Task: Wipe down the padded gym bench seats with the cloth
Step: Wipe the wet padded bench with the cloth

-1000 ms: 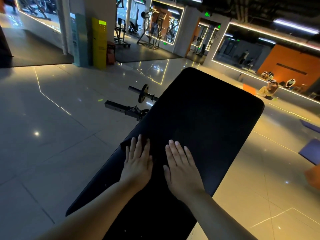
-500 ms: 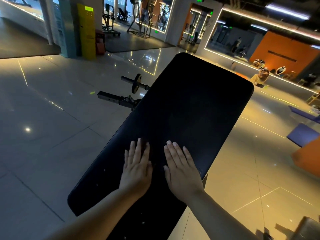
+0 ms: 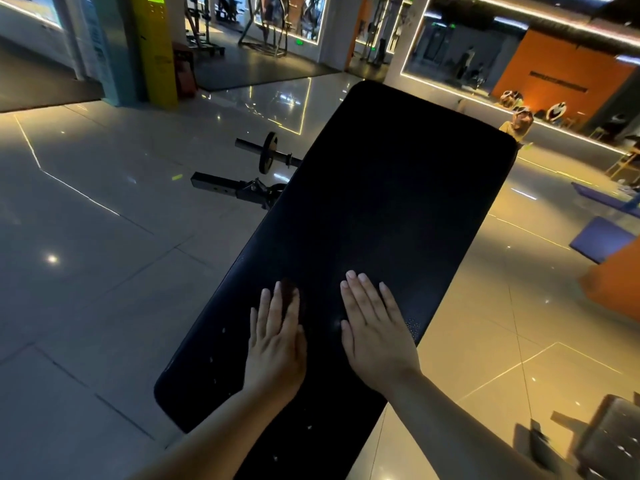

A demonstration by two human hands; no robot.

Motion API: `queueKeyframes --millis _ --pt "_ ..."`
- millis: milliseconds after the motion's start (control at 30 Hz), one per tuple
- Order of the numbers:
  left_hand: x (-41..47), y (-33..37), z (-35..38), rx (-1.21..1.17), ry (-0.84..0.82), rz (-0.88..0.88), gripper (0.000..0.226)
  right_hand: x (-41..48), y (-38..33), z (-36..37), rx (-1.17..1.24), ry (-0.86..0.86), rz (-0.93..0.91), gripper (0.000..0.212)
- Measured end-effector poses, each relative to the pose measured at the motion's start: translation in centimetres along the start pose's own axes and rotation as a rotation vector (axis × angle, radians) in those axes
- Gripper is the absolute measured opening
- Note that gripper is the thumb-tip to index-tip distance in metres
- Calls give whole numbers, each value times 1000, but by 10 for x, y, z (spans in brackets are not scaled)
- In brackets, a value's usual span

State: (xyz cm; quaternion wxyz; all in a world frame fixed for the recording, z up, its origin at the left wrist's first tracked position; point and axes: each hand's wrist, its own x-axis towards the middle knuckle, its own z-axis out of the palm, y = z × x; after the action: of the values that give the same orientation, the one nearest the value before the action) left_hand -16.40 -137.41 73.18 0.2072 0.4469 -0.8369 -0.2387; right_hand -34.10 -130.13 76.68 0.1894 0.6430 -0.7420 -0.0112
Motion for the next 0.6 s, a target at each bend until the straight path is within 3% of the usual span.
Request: queueKeyframes --millis 67,233,300,467,600 --pt "-11 12 7 6 -20 19 63 0 0 1 -5 8 2 62" --pt "-37 -12 20 308 -95 396 59 -2 0 1 15 4 -17 62" --pt "-33 -24 16 320 -60 319 57 -3 0 2 29 19 -26 63" --pt "-2 2 7 103 23 -60 64 -1 3 1 63 32 -43 63" --pt "-24 12 8 183 -51 66 61 -2 5 1 109 35 -59 61"
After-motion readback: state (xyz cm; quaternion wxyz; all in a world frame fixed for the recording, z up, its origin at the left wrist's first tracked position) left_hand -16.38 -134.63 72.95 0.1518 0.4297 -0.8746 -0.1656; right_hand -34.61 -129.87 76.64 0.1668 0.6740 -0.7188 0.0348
